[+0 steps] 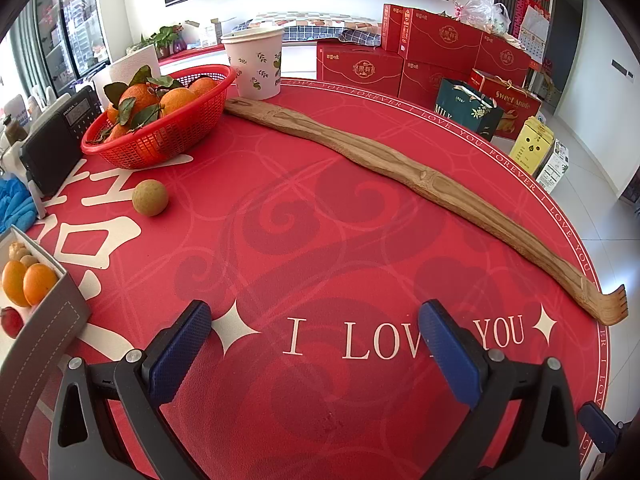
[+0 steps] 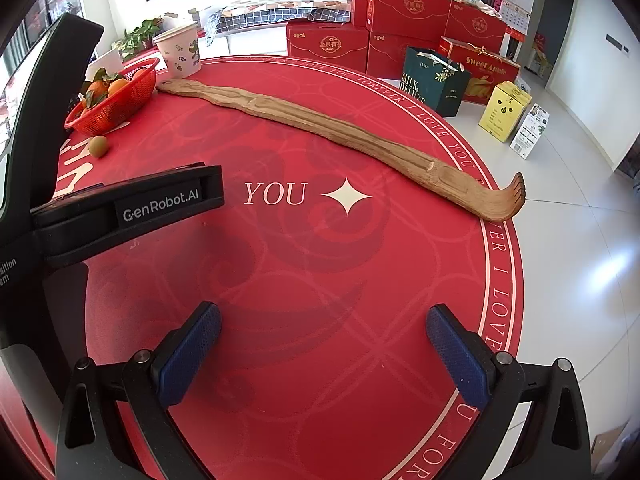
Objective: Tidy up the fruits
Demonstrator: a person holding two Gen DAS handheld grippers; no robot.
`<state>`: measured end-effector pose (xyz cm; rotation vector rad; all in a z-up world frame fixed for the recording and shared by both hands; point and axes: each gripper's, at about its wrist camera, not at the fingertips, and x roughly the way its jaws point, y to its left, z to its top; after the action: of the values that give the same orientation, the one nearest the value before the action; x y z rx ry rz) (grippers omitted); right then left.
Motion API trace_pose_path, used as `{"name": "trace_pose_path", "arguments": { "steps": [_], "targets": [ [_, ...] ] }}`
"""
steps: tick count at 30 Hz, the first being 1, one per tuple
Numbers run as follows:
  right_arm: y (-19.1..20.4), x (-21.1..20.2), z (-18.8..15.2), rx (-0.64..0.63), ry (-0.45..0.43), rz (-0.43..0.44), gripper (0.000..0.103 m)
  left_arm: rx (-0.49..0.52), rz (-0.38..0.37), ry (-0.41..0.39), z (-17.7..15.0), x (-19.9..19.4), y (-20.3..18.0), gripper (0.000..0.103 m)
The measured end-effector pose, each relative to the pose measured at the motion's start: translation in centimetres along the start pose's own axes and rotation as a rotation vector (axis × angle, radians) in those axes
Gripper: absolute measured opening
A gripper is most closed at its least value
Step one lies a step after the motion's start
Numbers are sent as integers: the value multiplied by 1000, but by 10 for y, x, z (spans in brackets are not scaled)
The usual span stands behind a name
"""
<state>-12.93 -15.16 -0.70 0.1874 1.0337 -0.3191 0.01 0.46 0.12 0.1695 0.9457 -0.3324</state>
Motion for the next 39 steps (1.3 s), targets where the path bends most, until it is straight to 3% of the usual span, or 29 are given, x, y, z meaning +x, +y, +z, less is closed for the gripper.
{"name": "trace_pose_path", "arguments": {
  "steps": [39],
  "targets": [
    [16, 4, 2, -10, 1, 6, 103, 1, 0, 1, -1, -1, 0, 103]
  ]
}}
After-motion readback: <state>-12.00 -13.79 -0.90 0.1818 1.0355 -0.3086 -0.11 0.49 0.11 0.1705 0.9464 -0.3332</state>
